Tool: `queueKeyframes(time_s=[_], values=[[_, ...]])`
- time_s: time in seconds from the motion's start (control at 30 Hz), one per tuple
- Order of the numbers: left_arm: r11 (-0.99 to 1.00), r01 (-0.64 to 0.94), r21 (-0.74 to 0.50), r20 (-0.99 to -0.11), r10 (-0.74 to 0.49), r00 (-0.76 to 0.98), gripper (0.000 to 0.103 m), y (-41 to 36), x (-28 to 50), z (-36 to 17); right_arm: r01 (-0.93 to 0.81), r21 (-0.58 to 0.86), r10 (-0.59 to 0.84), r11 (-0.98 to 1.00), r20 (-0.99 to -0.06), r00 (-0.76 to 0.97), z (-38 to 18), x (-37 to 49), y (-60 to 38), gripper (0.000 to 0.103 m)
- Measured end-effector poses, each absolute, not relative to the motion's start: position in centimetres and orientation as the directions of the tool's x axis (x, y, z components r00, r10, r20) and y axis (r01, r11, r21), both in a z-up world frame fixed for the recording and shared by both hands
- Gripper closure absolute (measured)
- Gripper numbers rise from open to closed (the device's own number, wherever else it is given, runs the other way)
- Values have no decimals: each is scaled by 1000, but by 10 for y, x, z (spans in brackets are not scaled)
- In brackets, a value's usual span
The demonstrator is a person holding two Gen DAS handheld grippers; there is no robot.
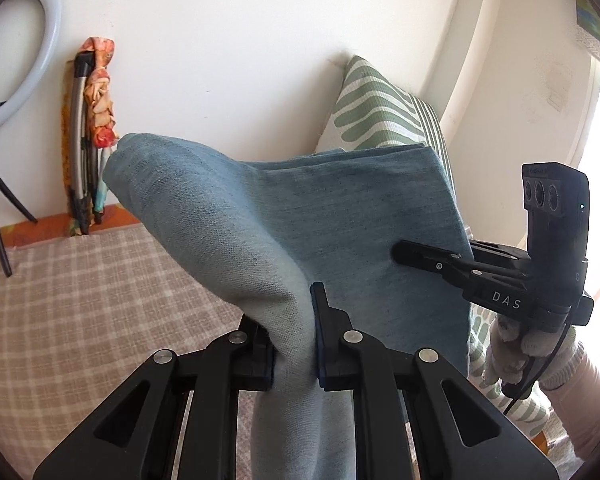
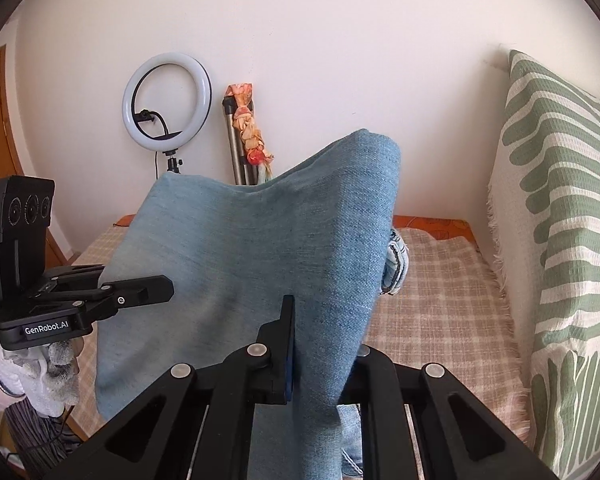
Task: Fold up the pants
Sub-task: 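Lift the folded jeans with both tools and carry them toward the pillow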
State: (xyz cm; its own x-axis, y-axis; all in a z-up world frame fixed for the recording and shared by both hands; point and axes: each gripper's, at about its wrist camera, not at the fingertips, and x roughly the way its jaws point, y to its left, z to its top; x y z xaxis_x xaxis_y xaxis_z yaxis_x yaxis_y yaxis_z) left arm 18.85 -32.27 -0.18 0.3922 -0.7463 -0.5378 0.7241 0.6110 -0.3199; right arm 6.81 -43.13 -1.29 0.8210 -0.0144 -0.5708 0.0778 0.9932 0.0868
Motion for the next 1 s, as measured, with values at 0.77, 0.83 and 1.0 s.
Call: queueKeyframes(time_s=[0.77, 0.83, 1.0], values=[[705, 659, -261, -588, -657, 471, 90, -402, 367, -43, 75, 80, -12, 994, -604, 797, -40, 274, -524, 94], [709, 655, -262, -593, -653, 470, 90, -409, 376, -51, 76, 79, -12, 994, -611, 792, -47, 287, -531, 94], [715, 646, -266, -614, -643, 458, 90, -420, 392, -71, 82, 87, -8, 993, -635, 773, -65, 316, -546, 94]])
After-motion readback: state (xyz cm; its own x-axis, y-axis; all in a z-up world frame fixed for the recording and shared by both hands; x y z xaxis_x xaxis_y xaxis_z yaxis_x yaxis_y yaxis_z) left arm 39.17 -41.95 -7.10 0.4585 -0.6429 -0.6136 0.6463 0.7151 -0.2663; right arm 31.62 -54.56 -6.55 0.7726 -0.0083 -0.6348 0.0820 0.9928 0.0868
